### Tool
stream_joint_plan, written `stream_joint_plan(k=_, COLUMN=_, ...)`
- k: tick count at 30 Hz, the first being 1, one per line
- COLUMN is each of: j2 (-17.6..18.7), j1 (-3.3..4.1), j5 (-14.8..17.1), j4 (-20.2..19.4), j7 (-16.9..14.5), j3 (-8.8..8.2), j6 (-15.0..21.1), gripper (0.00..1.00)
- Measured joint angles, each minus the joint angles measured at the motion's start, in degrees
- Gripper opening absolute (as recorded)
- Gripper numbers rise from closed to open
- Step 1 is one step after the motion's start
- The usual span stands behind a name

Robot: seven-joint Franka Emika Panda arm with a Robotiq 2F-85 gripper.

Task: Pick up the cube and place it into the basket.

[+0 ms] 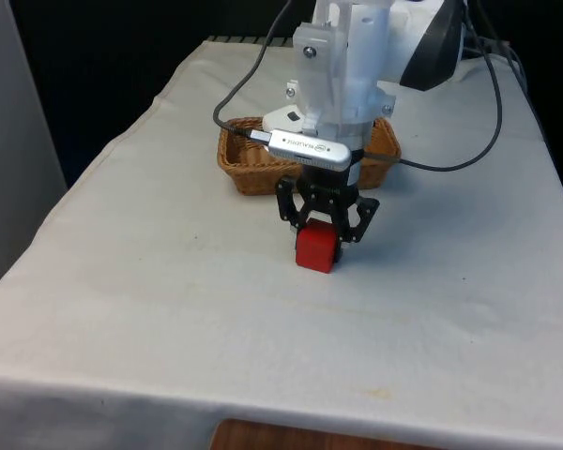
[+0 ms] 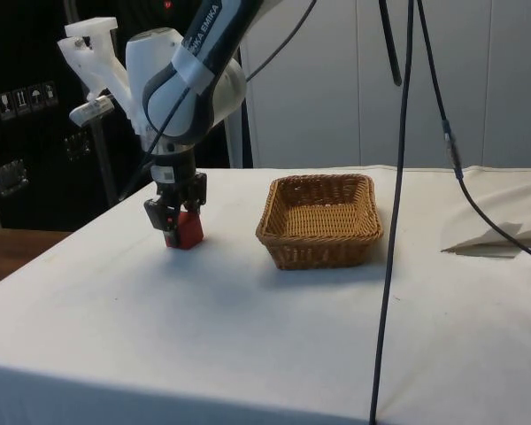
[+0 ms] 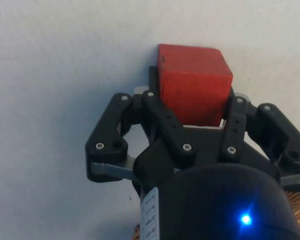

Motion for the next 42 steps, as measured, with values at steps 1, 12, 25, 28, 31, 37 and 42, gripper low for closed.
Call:
stream_joint_plan(k=1, j2=0.00, j1=0.00, j5=0.06, j4=0.00, j7=0.00, j3=0.00, j6=0.00, gripper=0.03)
stream_joint_plan(k=12, j2=-3.27, j1=0.00, j5=0.00, j4=-0.17, j7=-0.40, j3=-0.69, j6=-2.52, gripper=0.03)
stream_joint_plan(k=25, j2=-10.08, j1=-0.17, j5=0.00, j4=-5.90, j7=-1.95, j3=-1.38, j6=-3.90, gripper=0.03)
stream_joint_plan(k=28, j2=-11.57, j1=-0.17, j5=0.00, j4=-7.39, j7=-2.29, j3=-1.49, j6=-3.90, gripper=0.03)
stream_joint_plan(k=31, j2=-14.21, j1=-0.17, j5=0.00, j4=-10.08, j7=-2.98, j3=-1.72, j6=-3.84, gripper=0.03)
stream_joint_plan(k=37, j2=-17.65, j1=-0.17, j5=0.00, j4=-13.64, j7=-3.72, j3=-2.06, j6=-3.72, gripper=0.03)
stream_joint_plan(k=42, j2=-20.40, j1=-0.17, j5=0.00, j4=-16.79, j7=-4.35, j3=-2.29, j6=-3.27, gripper=0.03)
